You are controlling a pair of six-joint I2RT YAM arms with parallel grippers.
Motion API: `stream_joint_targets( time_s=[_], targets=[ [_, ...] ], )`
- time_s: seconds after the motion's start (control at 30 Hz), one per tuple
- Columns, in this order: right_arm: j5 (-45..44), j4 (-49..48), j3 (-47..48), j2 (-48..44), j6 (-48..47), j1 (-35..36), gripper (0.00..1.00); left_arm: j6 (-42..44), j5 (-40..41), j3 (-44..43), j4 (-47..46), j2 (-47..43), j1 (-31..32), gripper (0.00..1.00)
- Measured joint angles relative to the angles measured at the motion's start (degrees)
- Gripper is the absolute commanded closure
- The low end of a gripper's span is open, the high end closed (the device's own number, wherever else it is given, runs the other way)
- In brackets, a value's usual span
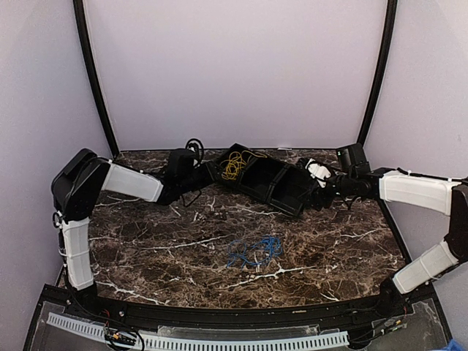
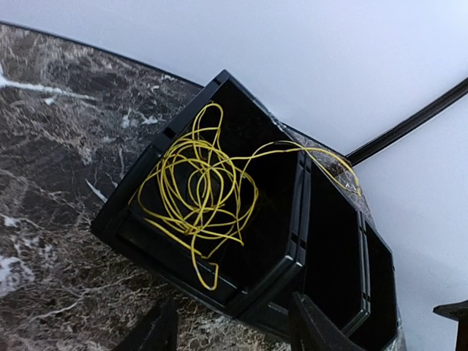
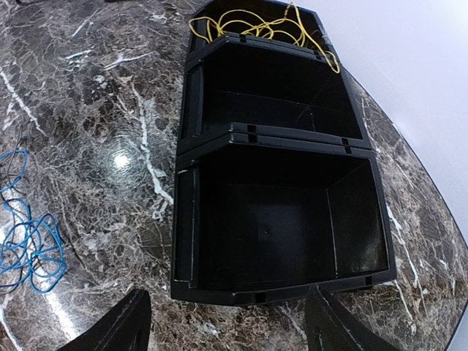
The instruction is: Untangle the cables
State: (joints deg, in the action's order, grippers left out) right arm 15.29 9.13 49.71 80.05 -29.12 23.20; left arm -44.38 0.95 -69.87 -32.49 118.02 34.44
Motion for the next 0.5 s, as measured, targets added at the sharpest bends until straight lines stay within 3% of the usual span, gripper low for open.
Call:
stream_joint_targets(
  time_s=[0.2, 0.5],
  targets=[
    [6.27, 3.04, -0.04, -0.02, -4.13, 0.70, 0.32, 8.87, 2.36, 9.60, 2.08, -13.86, 3.26, 0.50],
    [9.49, 8.11, -0.15, 0.22, -10.60, 7.06, 0.34, 22.32, -7.63, 18.69, 13.86, -27.39, 13.31, 0.53]
  ],
)
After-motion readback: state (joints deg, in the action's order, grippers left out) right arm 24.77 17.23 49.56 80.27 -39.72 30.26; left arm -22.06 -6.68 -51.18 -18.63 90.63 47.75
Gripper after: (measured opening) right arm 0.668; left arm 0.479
